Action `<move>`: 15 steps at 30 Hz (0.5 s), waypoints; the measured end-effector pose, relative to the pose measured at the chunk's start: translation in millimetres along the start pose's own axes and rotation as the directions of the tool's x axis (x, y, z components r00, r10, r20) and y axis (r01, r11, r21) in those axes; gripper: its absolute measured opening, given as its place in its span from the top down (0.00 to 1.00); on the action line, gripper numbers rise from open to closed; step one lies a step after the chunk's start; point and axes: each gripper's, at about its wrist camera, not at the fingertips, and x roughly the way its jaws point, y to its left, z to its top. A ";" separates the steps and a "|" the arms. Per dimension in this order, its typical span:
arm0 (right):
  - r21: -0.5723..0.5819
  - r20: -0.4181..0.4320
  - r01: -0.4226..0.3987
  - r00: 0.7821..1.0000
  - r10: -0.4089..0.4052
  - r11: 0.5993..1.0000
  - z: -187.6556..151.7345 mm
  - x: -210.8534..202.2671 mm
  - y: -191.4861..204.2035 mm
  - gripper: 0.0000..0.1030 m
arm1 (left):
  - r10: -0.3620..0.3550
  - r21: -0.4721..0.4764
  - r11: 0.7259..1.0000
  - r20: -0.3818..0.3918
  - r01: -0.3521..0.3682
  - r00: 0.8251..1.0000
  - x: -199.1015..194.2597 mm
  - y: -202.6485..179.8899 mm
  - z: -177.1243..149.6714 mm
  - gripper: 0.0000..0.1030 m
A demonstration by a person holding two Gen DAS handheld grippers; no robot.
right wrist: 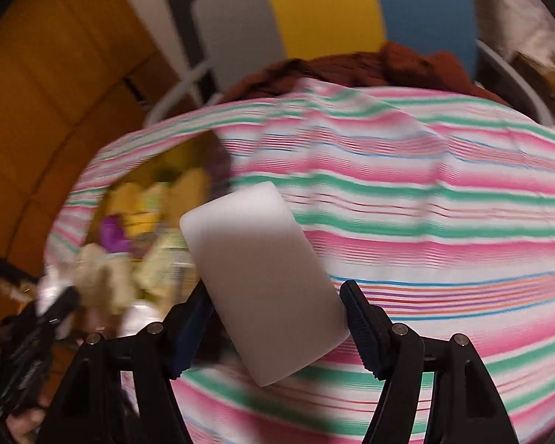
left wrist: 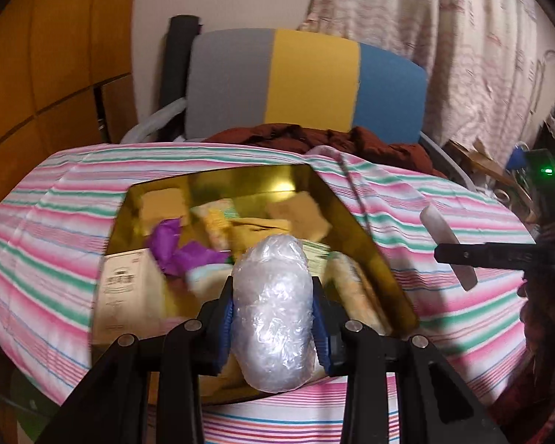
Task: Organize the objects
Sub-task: 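Carry the plastic wrap and foam block over the gold tray with both tools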
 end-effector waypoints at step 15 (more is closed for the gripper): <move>-0.107 -0.027 -0.098 0.995 0.096 0.989 47.1 54.6 114.9 0.32 | 0.105 -0.111 0.989 0.026 -0.101 0.994 6.1 55.8 24.0 0.65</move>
